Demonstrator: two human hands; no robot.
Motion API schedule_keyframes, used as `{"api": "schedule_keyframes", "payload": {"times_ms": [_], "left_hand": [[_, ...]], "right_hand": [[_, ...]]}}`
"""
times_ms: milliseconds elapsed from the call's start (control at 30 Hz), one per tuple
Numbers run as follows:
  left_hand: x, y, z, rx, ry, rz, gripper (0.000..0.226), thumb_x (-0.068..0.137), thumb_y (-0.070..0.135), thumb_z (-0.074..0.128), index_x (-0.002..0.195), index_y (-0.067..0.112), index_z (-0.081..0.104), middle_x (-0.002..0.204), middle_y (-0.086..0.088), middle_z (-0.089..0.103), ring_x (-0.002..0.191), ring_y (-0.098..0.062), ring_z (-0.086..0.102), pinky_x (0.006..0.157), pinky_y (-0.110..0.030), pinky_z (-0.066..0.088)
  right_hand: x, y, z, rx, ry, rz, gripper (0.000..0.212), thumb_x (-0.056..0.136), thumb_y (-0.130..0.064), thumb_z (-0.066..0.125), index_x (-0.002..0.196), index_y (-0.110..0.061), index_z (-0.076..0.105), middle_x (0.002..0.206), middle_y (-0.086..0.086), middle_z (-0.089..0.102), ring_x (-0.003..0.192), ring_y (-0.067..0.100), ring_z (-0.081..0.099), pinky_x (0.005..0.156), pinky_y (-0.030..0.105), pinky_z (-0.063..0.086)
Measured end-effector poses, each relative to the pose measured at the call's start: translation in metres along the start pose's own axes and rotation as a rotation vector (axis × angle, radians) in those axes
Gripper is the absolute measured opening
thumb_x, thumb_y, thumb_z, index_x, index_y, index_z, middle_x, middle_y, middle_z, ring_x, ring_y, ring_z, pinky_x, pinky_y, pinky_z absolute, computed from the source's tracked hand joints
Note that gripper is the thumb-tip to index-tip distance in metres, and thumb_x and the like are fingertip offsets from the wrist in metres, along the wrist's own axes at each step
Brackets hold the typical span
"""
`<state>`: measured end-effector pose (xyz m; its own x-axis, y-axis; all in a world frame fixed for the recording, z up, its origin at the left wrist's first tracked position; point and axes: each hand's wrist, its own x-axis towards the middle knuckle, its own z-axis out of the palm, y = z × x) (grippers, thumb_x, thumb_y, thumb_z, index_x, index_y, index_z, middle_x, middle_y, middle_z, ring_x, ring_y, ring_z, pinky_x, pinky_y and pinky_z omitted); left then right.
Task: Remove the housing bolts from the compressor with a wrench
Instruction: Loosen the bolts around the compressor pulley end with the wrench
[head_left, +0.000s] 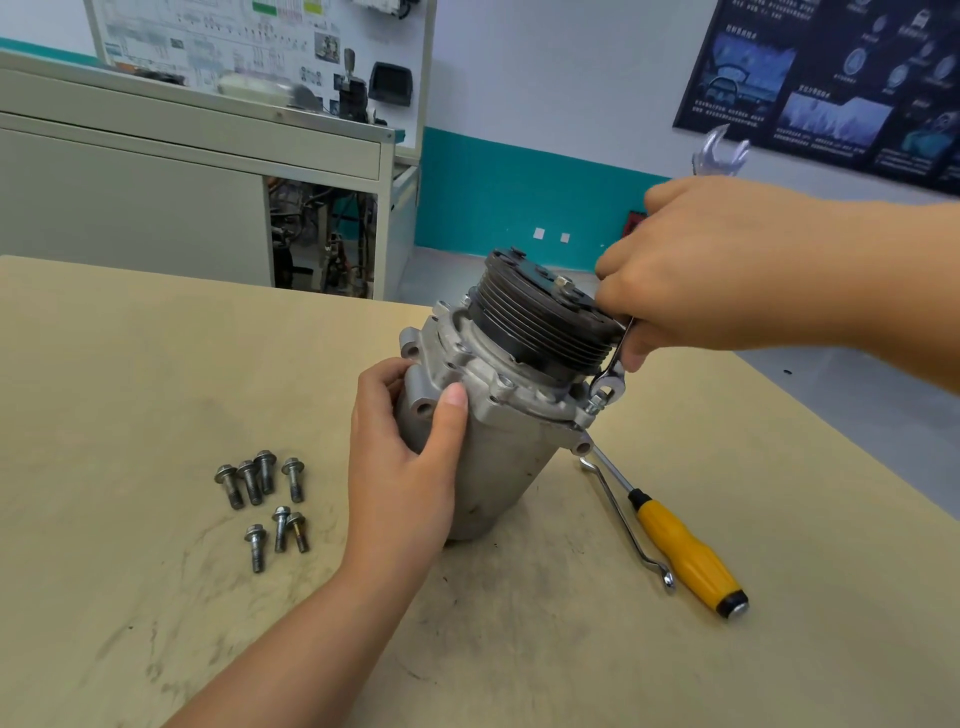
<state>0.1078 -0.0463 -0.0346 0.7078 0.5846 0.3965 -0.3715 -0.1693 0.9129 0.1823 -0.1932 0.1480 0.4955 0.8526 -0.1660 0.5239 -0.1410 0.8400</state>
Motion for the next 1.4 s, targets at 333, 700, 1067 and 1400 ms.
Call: {"api": "schedule_keyframes", "payload": {"times_ms": [333,700,1067,1400], "left_hand": [[0.029,0.065,0.0,0.415,-0.194,0.546,0.036,0.085,0.048,0.048,0.118,0.036,0.054,0.129,0.013,0.047,0.13,-0.009,0.036,0.11,-0.04,0.028],[0.12,0.142,0.052,0.778,-1.205,0.258,0.039,0.069,0.031,0.08,0.099,0.034,0.054,0.097,0.02,0.068,0.094,0.006,0.059,0.085,-0.013,0.04],[0.116,0.13,0.087,0.971,-1.357,0.371,0.017,0.069,0.038,0.081,0.082,0.04,0.069,0.078,0.027,0.067,0.074,0.014,0.056,0.072,-0.013,0.037],[0.106,0.123,0.092,0.915,-1.448,0.35,0.012,0.077,0.028,0.076,0.086,0.027,0.068,0.104,0.009,0.069,0.105,-0.009,0.06,0.101,-0.028,0.042]], "right_hand": [[-0.017,-0.007,0.002,-0.058,0.121,-0.031,0.029,0.093,-0.053,0.038,0.094,-0.027,0.049,0.086,-0.008,0.062,0.082,0.02,0.061,0.078,0.032,0.034],[-0.022,-0.018,0.003,0.012,0.105,0.107,0.03,0.099,-0.042,0.032,0.097,-0.021,0.054,0.084,-0.002,0.037,0.088,0.024,0.053,0.078,0.037,0.027],[-0.025,-0.024,-0.002,0.127,0.023,0.205,0.017,0.099,-0.028,0.042,0.105,-0.025,0.057,0.091,-0.006,0.043,0.097,0.018,0.048,0.079,0.032,0.021],[-0.023,-0.026,-0.006,0.246,-0.015,0.299,0.022,0.097,-0.041,0.043,0.102,-0.03,0.062,0.093,-0.01,0.044,0.104,0.014,0.05,0.077,0.027,0.016]]}}
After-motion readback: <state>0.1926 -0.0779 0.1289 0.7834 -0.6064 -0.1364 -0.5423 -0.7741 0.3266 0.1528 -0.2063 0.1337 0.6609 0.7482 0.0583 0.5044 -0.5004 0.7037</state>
